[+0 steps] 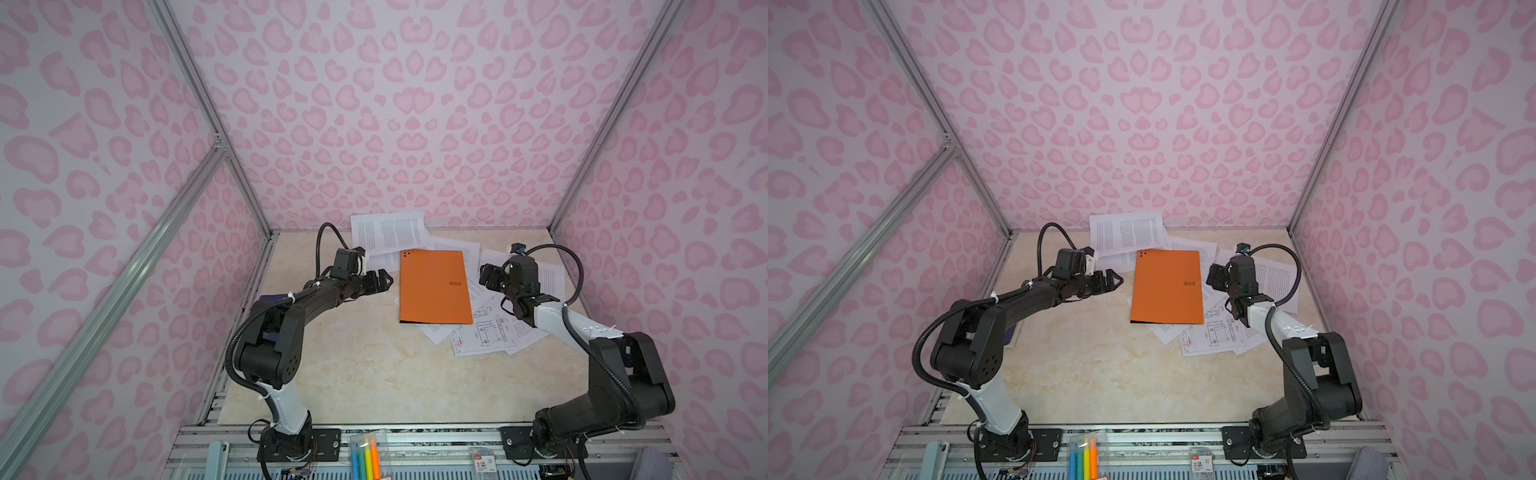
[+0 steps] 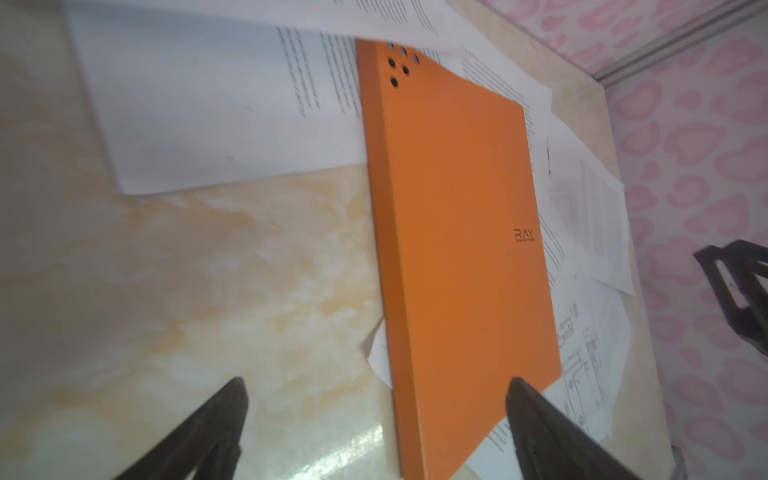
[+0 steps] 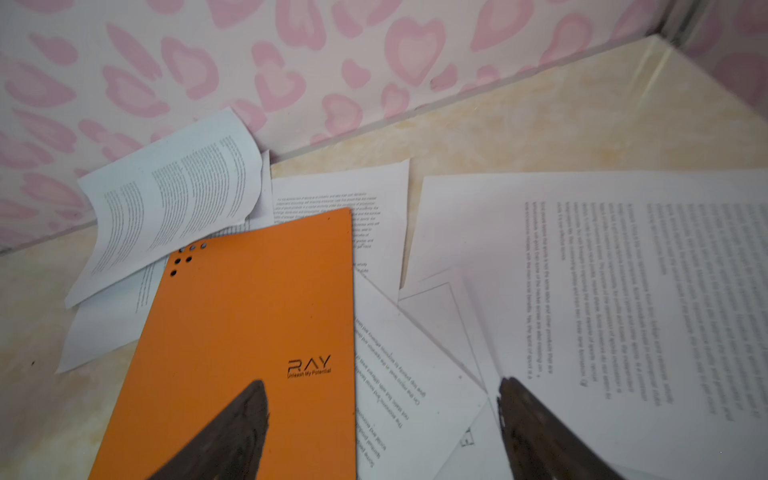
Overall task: Put the files into the folder
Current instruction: 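Reach both grippers to the orange folder and grip its opposite edges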
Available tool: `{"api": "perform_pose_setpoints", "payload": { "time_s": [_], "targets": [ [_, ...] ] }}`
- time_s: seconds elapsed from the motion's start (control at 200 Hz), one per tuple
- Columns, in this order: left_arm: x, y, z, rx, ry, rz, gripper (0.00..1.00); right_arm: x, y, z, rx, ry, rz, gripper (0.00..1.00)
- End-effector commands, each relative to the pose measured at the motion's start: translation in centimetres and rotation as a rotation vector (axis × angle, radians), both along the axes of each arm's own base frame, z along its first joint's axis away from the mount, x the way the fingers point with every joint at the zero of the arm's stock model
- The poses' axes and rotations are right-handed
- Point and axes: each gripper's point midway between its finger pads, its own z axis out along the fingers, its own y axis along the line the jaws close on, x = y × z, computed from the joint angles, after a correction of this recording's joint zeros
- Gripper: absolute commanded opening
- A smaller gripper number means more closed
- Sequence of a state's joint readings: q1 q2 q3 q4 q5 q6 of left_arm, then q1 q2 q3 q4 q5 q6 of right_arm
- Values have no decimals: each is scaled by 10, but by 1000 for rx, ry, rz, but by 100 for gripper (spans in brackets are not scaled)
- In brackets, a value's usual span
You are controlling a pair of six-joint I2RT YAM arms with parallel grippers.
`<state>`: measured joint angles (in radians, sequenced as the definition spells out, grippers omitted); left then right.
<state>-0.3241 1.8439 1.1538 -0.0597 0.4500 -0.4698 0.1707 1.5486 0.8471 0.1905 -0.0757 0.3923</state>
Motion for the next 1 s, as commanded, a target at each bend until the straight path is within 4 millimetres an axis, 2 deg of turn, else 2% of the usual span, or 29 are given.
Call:
{"api": "perform_pose_setpoints", "payload": {
  "time_s": [0.0,0.18,0.22,0.46,0.645,0.84,0.995],
  "targets": [
    [-15,-34,-7,-97,113,-112,98,-5,39,-28,104,119,156,83],
    [-14,-48,-23,-104,150,-127,100,5,65,-54,182,184,261,79],
    [-14,-48,-26,-103,162,-126,98,6,68,-60,191,202,271,78],
    [-15,-49,-41,-97,205,-119,92,14,70,-79,189,238,270,77],
    [-15,-51,-49,-100,235,-118,87,11,65,-99,174,294,243,77],
    [-13,-54,-53,-108,252,-120,85,8,68,-107,201,335,251,78],
    [-9,-59,-47,-137,253,-129,77,9,81,-98,311,331,295,78]
  ]
}}
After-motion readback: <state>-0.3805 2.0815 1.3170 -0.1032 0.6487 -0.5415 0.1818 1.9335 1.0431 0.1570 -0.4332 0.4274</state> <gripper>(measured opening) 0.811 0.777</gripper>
